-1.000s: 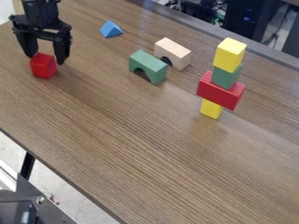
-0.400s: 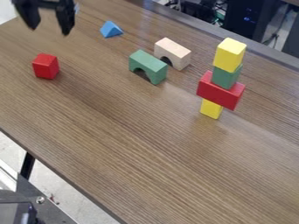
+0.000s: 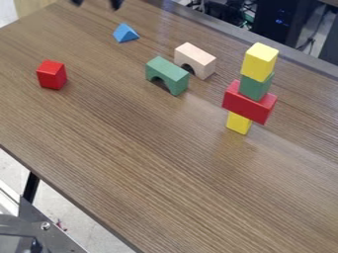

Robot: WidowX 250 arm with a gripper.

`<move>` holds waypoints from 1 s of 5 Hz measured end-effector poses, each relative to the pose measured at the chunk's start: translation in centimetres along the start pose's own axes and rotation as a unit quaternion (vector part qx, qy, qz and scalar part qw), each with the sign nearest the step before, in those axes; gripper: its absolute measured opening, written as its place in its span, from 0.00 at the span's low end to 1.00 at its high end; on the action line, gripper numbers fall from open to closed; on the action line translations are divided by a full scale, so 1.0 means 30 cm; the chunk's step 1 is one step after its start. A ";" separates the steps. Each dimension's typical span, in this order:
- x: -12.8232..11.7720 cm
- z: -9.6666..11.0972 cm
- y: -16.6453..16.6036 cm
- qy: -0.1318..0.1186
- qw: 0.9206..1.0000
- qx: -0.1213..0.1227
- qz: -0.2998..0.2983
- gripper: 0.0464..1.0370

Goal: Move the yellow cube onto the green arch

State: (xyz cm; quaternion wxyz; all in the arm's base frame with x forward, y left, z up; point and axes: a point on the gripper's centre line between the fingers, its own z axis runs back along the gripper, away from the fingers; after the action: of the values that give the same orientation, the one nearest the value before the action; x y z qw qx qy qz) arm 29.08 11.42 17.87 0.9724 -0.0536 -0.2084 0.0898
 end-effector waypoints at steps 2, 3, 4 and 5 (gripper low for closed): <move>0.066 0.044 -0.194 -0.028 0.997 -0.042 -0.052 0.96; 0.070 0.031 -0.290 -0.028 0.993 -0.053 -0.099 0.96; 0.061 -0.023 -0.367 -0.011 0.988 -0.049 -0.144 0.96; 0.074 -0.043 -0.447 -0.019 0.983 -0.041 -0.178 0.96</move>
State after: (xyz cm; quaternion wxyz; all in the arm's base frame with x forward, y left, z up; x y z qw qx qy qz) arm 33.66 -1.36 19.49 0.9657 -0.0536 -0.2369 -0.0921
